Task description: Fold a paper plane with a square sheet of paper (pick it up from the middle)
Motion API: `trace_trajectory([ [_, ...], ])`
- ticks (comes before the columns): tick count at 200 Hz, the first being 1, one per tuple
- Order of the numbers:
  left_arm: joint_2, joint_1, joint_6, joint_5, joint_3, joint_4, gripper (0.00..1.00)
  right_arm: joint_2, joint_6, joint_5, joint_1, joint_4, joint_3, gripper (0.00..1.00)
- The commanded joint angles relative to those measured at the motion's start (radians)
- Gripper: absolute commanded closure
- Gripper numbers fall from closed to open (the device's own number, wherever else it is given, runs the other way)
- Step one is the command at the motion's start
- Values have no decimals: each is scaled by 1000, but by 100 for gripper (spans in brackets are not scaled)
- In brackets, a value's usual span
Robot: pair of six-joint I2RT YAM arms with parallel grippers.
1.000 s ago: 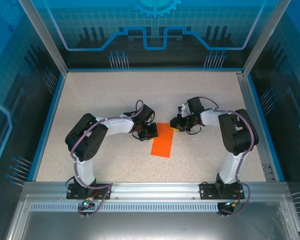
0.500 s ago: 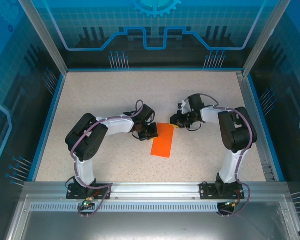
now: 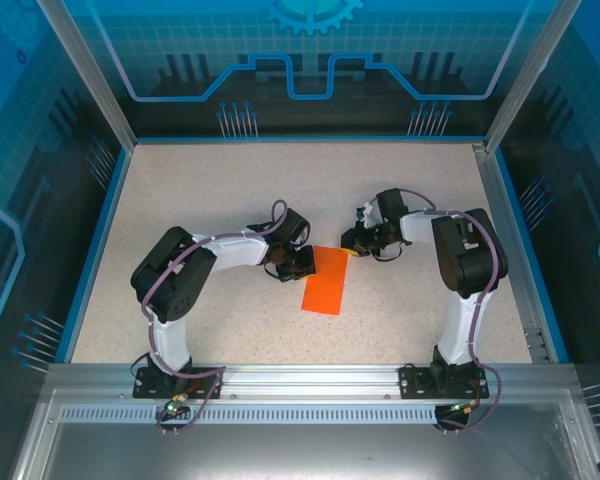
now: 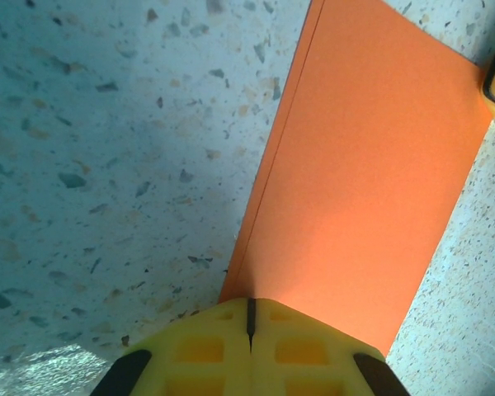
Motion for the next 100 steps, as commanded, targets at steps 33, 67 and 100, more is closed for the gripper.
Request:
trace_trajectory([
  [33, -73, -14, 23, -13, 12, -82, 86, -153, -92, 56, -6, -164, 62, 78],
  [67, -198, -13, 21, -19, -9, -64, 67, -400, -126, 231, 27, -223, -29, 72],
  [100, -290, 11, 25, -52, -60, -62, 54, -685, -154, 395, 107, -233, -150, 55],
])
